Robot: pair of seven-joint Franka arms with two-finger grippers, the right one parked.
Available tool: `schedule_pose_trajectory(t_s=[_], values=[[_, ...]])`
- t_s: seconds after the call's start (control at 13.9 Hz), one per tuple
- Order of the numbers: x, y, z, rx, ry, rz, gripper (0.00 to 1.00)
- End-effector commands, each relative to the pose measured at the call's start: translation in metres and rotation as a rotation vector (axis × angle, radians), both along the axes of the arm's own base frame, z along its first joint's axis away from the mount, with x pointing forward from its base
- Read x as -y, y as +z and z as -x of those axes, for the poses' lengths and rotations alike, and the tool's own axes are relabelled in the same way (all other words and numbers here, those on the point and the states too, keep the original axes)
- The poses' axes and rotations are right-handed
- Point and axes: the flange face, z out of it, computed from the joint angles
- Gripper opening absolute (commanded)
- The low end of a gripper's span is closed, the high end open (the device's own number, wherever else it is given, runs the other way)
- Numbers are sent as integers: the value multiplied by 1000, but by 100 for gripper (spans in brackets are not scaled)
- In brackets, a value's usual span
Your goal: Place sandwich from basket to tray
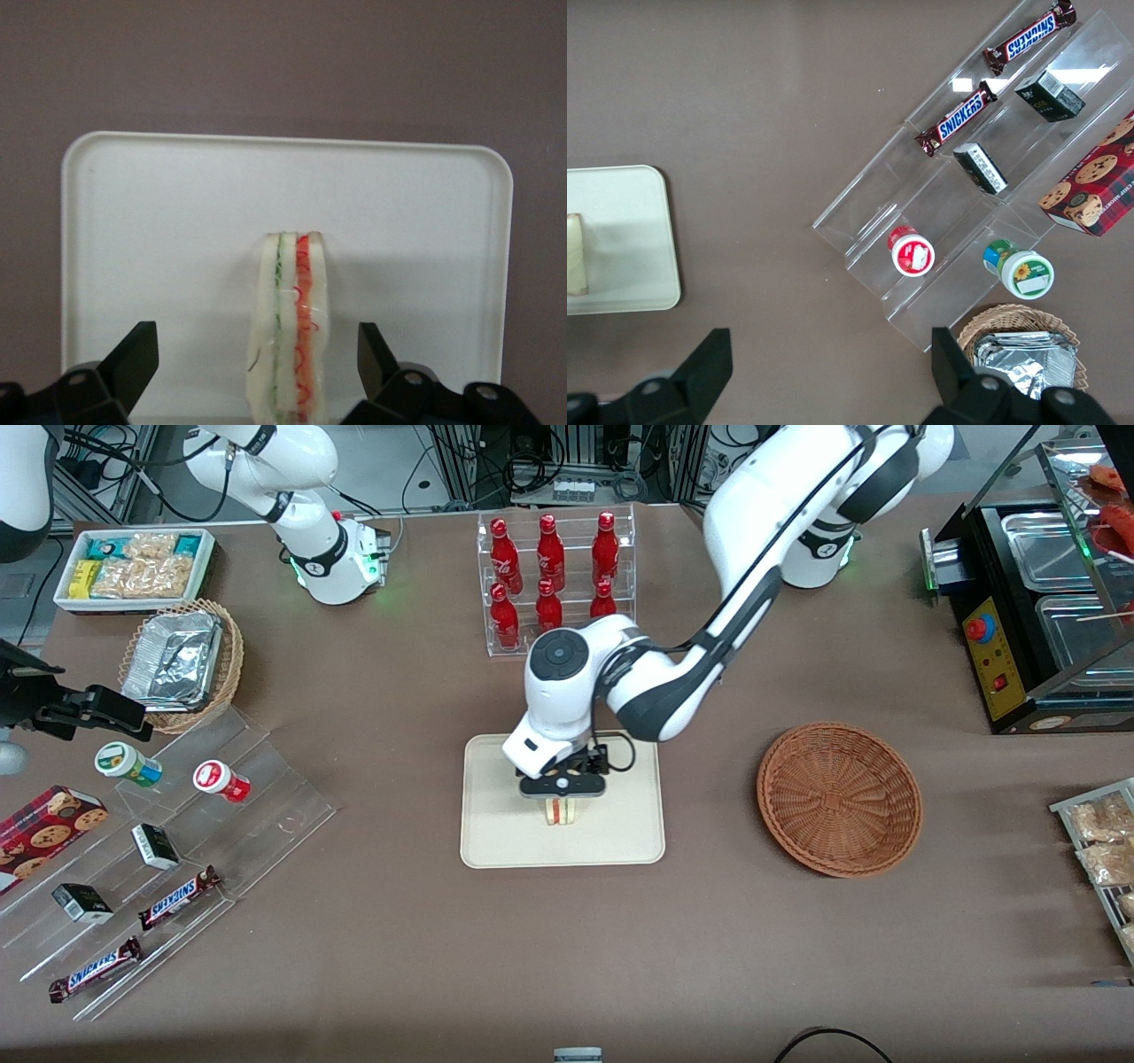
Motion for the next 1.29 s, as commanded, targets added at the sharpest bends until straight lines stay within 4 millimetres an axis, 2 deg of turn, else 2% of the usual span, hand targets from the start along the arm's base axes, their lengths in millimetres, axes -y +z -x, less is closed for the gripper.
schedule_pose_trajectory(t_s=[0.0, 0.07, 0.22, 0.29, 0.43, 0.65, 0.86, 1.22], values=[[-43, 55, -12, -37, 115, -12, 99], [-58, 68, -16, -56, 141, -29, 99], [-108, 95, -32, -97, 221, -78, 99], [-124, 109, -35, -108, 250, -79, 99], [-179, 137, -48, -126, 330, -77, 99], [-246, 174, -56, -140, 375, -86, 99], [-306, 211, -54, -184, 361, -81, 99], [-406, 256, -42, -248, 267, -75, 99]])
